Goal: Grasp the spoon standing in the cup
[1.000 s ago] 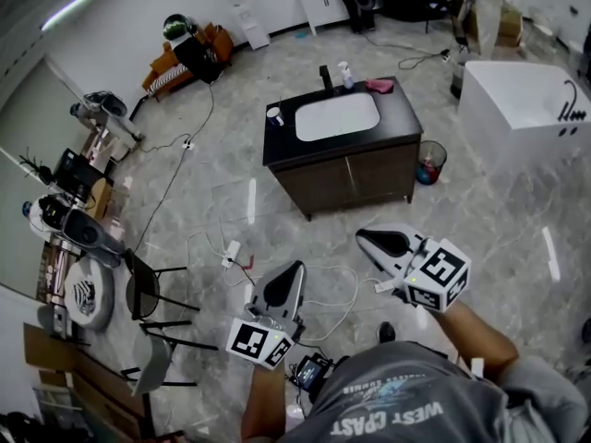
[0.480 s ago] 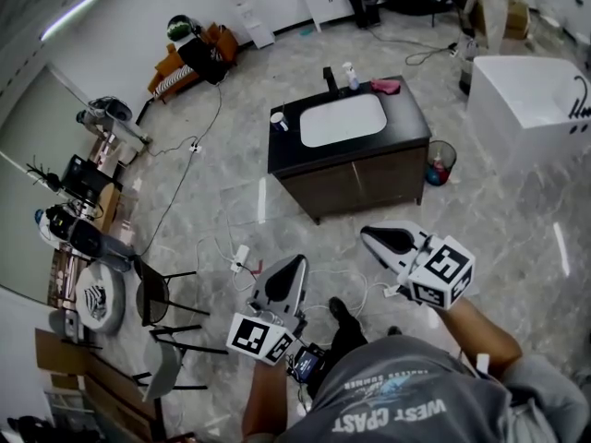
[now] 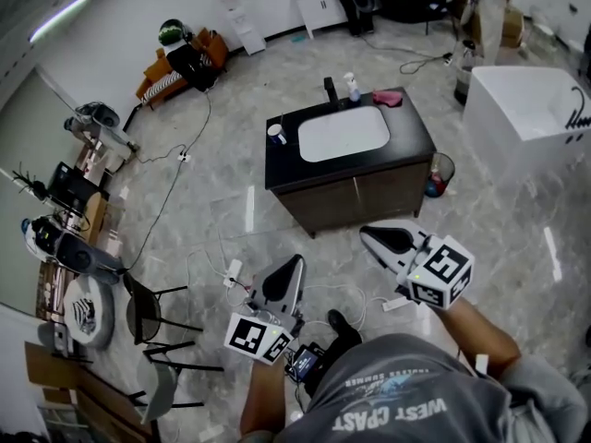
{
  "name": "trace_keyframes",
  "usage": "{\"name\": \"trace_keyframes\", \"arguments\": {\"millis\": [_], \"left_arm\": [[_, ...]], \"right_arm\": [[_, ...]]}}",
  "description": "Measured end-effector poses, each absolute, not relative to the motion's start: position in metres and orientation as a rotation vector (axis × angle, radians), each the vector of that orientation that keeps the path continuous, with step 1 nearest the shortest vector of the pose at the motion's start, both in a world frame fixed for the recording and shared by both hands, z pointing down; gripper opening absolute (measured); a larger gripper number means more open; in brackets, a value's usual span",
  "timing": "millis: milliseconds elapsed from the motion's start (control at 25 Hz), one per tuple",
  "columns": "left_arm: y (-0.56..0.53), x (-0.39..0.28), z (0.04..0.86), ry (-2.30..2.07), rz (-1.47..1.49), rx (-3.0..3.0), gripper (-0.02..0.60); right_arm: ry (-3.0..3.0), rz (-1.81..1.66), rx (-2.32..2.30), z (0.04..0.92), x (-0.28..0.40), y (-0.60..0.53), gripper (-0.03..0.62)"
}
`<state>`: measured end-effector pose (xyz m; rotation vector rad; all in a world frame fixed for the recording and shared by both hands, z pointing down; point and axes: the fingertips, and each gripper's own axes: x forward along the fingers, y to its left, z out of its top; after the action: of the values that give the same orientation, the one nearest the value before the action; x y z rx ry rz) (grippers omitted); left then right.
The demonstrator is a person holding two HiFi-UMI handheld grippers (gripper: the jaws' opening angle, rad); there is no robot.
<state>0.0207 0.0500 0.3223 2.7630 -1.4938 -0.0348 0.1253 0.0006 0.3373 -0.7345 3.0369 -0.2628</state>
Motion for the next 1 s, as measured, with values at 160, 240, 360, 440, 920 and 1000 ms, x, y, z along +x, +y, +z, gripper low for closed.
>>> {"name": "trace_keyframes", "arguments": {"millis": [160, 240, 360, 440, 920, 1000], "left_arm": [[0.016, -0.007, 0.332, -1.451, -0.039, 2.748, 0.002], [0.001, -0.022, 0.328, -1.427, -0.056, 2.758, 0.002], [-0.021, -0.051, 0.327, -1.407, -0.064, 2.768, 0.002], [-0.035, -0.072, 0.33, -1.402, -0.066, 2.769, 0.002], [-0.083, -0.169, 0.329, -1.395, -0.165, 2.782, 0.002], [-0.089, -0.175, 0.329, -1.394, -0.169, 2.78, 0.002]], "right_arm": [[3.037, -0.299, -0.791, 0.342, 0.102, -0.028, 0.032], [3.041, -0.322, -0.817, 0.345, 0.087, -0.042, 0.032], [3.041, -0.337, -0.841, 0.345, 0.058, -0.065, 0.032], [3.034, -0.336, -0.86, 0.345, 0.039, -0.08, 0.032], [3.074, -0.274, -0.906, 0.341, -0.054, -0.125, 0.032], [3.079, -0.267, -0.91, 0.339, -0.061, -0.134, 0.032]]}}
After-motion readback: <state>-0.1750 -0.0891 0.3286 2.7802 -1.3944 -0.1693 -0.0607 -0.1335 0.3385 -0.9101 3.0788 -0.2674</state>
